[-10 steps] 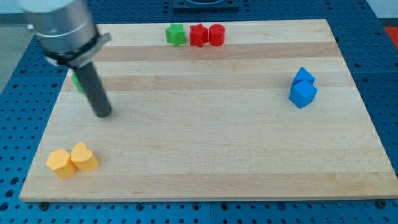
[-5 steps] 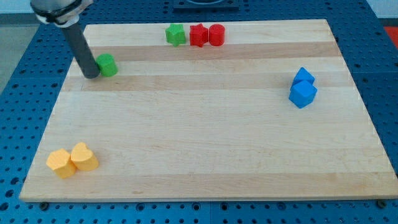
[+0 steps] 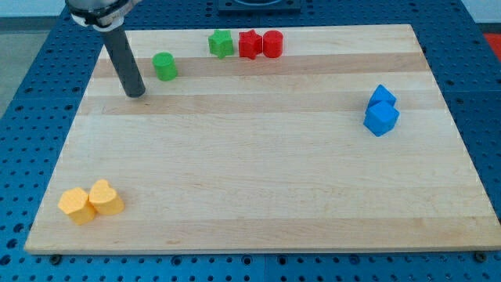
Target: Place the green circle to the left side of green star
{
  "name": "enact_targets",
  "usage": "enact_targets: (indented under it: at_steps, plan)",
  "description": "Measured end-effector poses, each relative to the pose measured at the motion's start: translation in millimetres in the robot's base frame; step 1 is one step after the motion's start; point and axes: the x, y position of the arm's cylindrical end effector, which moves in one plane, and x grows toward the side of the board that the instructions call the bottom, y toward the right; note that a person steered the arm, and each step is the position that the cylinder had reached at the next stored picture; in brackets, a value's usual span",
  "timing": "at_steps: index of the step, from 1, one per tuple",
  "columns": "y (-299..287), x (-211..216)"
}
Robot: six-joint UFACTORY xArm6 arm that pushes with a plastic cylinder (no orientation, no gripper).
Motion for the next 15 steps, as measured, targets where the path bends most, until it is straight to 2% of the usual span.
enact_targets:
  at_steps: [3,6,9,13,14,15]
  plan:
    - [23.7,-35.2]
    - [35.3,-91.2]
    - [45.2,-119.0]
    - [64.1,-119.0]
    - [59.5,-96.2]
    - [57.1,-45.2]
